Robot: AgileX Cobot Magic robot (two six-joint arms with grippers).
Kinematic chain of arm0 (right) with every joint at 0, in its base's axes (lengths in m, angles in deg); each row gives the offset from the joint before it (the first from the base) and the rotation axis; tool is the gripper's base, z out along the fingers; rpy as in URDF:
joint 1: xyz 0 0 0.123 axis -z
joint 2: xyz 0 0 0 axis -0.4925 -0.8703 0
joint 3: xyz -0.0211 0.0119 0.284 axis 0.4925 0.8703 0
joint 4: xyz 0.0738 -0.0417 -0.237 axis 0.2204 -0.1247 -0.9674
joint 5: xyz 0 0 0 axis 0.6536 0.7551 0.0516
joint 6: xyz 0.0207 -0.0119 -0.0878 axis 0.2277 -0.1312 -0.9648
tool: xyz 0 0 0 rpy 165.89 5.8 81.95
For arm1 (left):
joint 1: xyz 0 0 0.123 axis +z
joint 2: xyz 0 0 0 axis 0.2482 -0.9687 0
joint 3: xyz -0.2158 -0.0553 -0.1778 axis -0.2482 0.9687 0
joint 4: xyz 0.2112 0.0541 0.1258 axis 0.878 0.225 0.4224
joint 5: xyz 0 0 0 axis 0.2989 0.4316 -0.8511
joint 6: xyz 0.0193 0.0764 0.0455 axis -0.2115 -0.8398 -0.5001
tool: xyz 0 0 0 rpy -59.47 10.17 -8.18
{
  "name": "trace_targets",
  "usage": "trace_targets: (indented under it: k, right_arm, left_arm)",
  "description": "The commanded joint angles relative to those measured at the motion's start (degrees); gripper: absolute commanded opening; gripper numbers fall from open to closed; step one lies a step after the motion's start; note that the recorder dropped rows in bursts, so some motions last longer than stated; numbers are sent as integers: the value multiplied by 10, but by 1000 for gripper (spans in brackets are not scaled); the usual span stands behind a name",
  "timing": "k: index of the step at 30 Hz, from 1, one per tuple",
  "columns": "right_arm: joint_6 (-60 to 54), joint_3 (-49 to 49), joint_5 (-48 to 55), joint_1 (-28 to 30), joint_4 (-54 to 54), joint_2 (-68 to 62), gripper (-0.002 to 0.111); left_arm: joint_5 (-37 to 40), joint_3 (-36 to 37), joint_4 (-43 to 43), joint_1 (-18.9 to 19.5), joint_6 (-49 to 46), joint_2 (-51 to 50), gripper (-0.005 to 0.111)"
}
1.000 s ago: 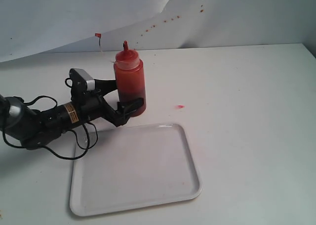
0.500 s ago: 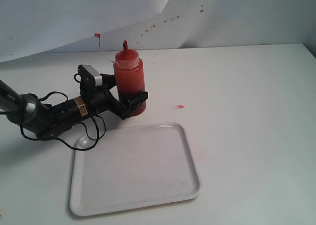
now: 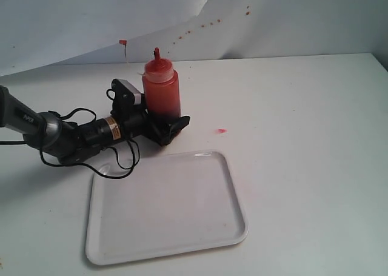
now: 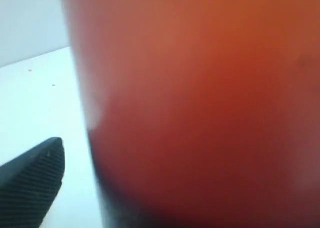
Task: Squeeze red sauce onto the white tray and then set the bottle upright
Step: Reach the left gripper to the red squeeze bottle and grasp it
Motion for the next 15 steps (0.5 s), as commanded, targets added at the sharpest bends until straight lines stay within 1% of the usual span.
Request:
trace_targets:
  k: [1,5,15]
  right_arm:
    - [1,2,-1,2,3,2,0]
    - [1,2,-1,2,3,2,0]
    - [1,2,-1,2,3,2,0]
  left_arm:
    - [-10,-2,-32,-2,6,-19,96]
    - [-20,-2,-59,-3,6,-19,96]
    - [-17,-2,-40,-3,5,-19,96]
